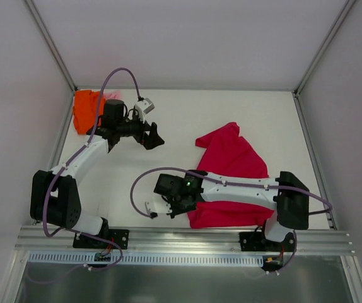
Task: Fold and stack the t-shirts
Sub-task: Move the tshirt to the center of the board
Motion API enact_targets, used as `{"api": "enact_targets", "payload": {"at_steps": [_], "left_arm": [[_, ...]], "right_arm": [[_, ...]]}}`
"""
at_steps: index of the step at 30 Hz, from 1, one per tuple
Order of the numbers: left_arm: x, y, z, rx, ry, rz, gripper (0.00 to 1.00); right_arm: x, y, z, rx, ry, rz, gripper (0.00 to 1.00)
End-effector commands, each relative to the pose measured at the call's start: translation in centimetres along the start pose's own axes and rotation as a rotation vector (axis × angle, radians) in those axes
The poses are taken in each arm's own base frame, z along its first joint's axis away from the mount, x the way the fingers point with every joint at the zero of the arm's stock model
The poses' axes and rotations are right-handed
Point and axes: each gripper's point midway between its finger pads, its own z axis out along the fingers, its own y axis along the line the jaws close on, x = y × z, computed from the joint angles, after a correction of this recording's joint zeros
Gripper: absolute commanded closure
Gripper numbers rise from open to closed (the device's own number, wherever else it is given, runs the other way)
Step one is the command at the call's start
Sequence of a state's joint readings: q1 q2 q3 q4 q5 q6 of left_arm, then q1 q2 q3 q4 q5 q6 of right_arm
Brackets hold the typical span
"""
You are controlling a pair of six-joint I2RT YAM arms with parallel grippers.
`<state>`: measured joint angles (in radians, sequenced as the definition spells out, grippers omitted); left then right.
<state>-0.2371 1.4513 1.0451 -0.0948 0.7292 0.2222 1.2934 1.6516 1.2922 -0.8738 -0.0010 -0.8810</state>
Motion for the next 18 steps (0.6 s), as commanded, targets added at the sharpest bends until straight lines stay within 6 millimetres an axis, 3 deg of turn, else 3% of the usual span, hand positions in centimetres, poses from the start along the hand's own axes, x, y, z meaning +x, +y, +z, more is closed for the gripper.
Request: {"api": "enact_targets", "payload": {"at_steps": [1,2,3,4,5,6,10,12,13,14,16,17,18], "left_arm": [[-1.1,-0.8,0.3,0.043,-0.023,0.045,0.01],[-1.1,-1.0,0.3,0.049,-0.024,0.045,0.01],[-1.1,-1.0,0.3,0.050,-0.024,0.046,0.01],[-1.0,-1.1,0.4,0.053,-0.024,0.048,0.01],[-0.8,-1.2,0.3,0.052,-0.022,0.047,0.01],[-0.9,-1.0,0.3,0.044,-0.028,0.053,0.01],[-0.9,-0.9,0.4,0.043,-0.029,0.047,0.01],[-0.8,-0.9,0.7,0.046,-0.026,0.039,0.01],[-0.8,-0.9,0.7,0.048,-0.024,0.038,0.01],[-0.7,-0.8,0.8,0.051,-0.018,0.032,0.01],[-0.6,-0.7,0.9,0.046,-0.011,0.029,0.01],[-0.6,-0.7,0.9,0.046,-0.009,0.027,0.01],[-0.5,-0.8,0.9,0.054,-0.009,0.025,0.01]], "right_arm": [[-3.7,0.1,-0.2,0.010,-0.058,-0.065,0.99],[-3.7,-0.7,0.1,0.055,-0.040,-0.073,0.97],[-3.8,-1.1,0.1,0.078,-0.044,-0.073,0.86],[-3.9,-1.7,-0.1,0.108,-0.055,-0.068,0.64],[-3.8,-2.8,-0.3,0.155,-0.069,-0.054,0.19],[-3.9,-3.6,-1.4,0.203,-0.103,-0.042,0.04],[-1.4,-7.4,-4.6,0.335,-0.131,0.046,0.00],[1.0,-9.7,-6.6,0.427,-0.126,0.108,0.00],[1.8,-10.8,-8.9,0.512,-0.156,0.139,0.00],[4.0,-11.8,-9.6,0.544,-0.142,0.190,0.00],[6.2,-13.0,-12.1,0.606,-0.190,0.253,0.00],[9.4,-14.3,-12.7,0.629,-0.172,0.342,0.00],[10.8,-14.9,-12.9,0.638,-0.169,0.377,0.00]]}}
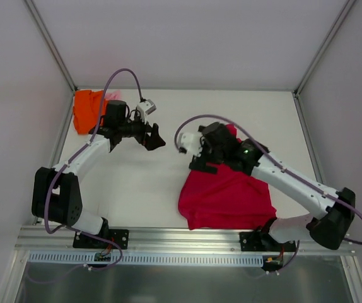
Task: Fold and stack the t-shirts
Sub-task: Move the tshirt to the center of the board
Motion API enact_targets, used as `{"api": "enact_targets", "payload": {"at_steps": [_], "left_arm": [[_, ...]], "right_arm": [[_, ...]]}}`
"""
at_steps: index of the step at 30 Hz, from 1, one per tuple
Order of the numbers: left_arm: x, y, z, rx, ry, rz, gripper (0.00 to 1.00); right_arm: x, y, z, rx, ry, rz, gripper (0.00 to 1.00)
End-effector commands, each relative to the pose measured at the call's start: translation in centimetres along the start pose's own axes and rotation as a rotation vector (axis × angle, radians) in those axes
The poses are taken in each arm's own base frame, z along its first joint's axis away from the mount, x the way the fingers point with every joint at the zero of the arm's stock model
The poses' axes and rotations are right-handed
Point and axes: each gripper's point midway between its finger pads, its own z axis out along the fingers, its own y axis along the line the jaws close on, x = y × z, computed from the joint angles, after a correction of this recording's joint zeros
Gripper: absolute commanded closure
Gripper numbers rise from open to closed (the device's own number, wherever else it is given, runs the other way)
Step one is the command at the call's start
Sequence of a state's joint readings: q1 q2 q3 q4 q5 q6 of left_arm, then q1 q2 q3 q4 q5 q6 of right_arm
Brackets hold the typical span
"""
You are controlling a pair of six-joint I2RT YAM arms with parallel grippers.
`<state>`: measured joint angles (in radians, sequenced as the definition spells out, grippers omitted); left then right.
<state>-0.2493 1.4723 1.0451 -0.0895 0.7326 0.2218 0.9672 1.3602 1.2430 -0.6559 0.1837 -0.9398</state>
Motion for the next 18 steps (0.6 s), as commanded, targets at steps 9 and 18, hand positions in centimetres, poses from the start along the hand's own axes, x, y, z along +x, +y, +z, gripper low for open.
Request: {"api": "enact_targets", "payload": {"at_steps": [9,18], "left_arm": [[0.3,-4.8,-0.4,0.247,0.092,0.032,0.01],[5.9,-8.5,-1.6,0.402,0.344,0.068,0.01]], "right_arm": [[13.5,-9.5,5.3,0.109,0.167,0.349,0.00],[17.4,-11.2,8.7,0.067,0.214,0.455,0.00]]}}
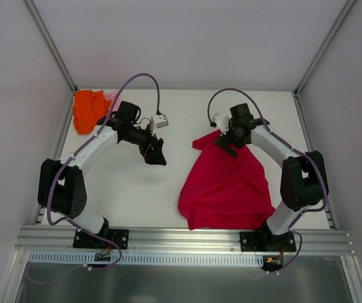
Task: Fold and stack the t-shirts
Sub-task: Move the tshirt to the center of the board
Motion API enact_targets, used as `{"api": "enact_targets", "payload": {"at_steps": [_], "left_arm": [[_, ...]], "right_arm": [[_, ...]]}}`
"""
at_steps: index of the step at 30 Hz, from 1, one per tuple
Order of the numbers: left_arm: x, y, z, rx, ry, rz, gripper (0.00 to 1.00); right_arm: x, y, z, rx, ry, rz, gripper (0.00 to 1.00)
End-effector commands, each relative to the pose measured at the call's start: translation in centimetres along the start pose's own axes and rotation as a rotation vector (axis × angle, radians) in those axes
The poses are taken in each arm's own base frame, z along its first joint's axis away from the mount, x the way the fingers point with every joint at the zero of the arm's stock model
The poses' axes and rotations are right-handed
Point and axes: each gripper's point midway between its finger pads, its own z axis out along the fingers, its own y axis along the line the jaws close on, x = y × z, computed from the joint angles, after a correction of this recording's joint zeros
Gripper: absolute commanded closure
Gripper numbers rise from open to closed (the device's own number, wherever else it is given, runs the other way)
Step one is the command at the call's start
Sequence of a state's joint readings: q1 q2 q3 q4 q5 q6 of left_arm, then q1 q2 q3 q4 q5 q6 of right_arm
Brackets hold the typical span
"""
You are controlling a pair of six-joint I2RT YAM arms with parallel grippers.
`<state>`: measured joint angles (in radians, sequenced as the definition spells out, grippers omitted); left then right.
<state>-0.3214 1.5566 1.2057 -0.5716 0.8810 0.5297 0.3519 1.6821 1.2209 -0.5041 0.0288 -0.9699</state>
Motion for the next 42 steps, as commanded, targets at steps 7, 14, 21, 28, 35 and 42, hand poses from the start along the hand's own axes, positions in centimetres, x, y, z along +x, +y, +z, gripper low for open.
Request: {"api": "enact_targets", "payload": {"at_steps": [7,14,21,28,35,42], "left_arm": [[5.5,-4.9,2.8,0.194,0.254,0.028,0.02],[8.1,-7.7,5.6,0.310,0.413,0.017,0.05],[8.6,-10.1,7.3,0.394,0.465,-0.004,0.05],[9.0,-10.7,9.8,0.404,0.505,-0.030,0.05],[8.7,-12.3,11.3,0.433,0.517,-0.040,0.09],[8.9,-12.8,13.1,0.402,0.488,-0.082,0.12]], "right_arm": [[-3.7,-2.8,0.2,0.017,-0.098,0.018,0.00],[-3.7,-3.1,0.2,0.019,-0.086,0.018,0.00],[-3.3,-3.0,0.8,0.012,-0.062,0.017,0.00],[-3.3,-2.8,0.7,0.005,-0.064,0.025,0.00],[-3.3,-2.7,0.4,0.007,-0.058,0.027,0.00],[-3.4,-3.8,-0.2,0.056,-0.046,0.035,0.00]]}}
